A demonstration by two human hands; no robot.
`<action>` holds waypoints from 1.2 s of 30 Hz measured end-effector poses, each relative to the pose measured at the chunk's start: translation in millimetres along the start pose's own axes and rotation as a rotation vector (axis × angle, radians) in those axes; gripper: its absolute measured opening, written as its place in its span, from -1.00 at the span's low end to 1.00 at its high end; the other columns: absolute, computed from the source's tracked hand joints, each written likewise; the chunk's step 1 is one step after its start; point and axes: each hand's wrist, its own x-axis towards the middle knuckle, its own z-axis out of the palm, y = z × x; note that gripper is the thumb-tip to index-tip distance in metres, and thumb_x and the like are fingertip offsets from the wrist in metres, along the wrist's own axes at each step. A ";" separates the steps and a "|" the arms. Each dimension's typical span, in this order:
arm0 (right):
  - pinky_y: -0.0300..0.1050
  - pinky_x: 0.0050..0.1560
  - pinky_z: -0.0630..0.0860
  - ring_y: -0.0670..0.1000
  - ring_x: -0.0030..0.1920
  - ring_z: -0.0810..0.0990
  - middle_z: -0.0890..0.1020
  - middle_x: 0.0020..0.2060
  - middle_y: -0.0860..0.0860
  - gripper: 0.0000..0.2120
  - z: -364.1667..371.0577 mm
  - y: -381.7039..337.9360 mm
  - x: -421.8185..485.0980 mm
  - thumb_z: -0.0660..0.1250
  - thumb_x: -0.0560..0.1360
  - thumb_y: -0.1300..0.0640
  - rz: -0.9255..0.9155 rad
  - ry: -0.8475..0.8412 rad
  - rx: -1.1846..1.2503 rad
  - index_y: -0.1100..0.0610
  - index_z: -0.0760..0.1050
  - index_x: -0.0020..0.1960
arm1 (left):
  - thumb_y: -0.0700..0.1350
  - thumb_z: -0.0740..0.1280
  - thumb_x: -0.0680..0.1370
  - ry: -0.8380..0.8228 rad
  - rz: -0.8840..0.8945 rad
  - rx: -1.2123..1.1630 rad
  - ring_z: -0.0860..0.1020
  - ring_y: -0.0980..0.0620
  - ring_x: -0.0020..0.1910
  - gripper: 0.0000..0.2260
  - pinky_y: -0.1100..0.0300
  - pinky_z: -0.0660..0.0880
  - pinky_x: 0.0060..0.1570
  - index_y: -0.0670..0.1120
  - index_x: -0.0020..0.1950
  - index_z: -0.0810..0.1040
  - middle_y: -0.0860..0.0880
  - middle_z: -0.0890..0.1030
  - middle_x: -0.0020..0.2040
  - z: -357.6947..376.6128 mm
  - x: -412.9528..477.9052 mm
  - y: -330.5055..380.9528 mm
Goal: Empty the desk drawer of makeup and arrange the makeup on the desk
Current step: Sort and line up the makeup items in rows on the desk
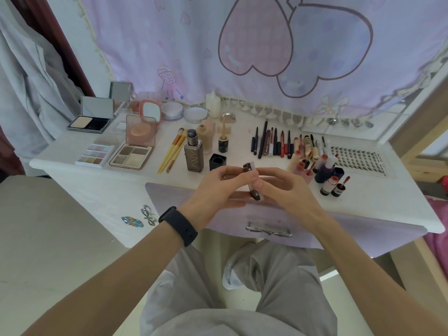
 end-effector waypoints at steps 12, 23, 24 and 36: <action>-0.10 0.22 0.60 -0.12 0.21 0.65 0.69 0.19 -0.15 -0.42 -11.3 -1.6 -0.3 0.43 0.40 -0.38 0.017 -0.083 -0.091 -0.16 0.58 0.34 | 0.13 0.49 0.47 -0.022 -0.018 -0.077 0.69 -0.20 0.03 -0.54 -0.06 0.62 0.10 -0.17 0.22 0.63 -0.14 0.70 0.12 -1.0 7.7 -4.3; -0.19 0.17 0.61 -0.08 0.10 0.70 0.73 0.06 -0.10 -0.71 -10.1 4.9 2.0 0.51 0.47 -0.04 -0.103 0.063 -0.130 0.02 0.59 0.14 | 0.33 0.49 0.36 -0.128 -0.187 0.015 0.70 -0.17 0.03 -0.38 0.06 0.64 -0.04 -0.16 0.14 0.68 -0.22 0.70 0.05 -6.7 12.7 5.7; -0.18 0.17 0.61 -0.08 0.13 0.69 0.72 0.10 -0.11 -0.67 -9.2 5.8 1.2 0.50 0.47 -0.06 -0.109 0.049 -0.125 0.01 0.59 0.19 | 0.30 0.50 0.37 -0.120 -0.192 -0.018 0.70 -0.18 0.03 -0.40 0.06 0.64 -0.05 -0.18 0.14 0.67 -0.21 0.70 0.05 -6.0 12.7 5.1; -0.17 -0.02 0.66 -0.02 -0.05 0.74 0.76 -0.04 -0.07 -0.64 -9.9 0.8 2.4 0.48 0.40 -0.31 -0.042 0.088 -0.061 -0.14 0.61 0.08 | 0.27 0.48 0.41 -0.061 0.020 0.194 0.69 0.01 0.06 -0.48 0.07 0.60 0.14 -0.05 0.20 0.57 -0.03 0.68 0.14 -3.4 10.9 8.6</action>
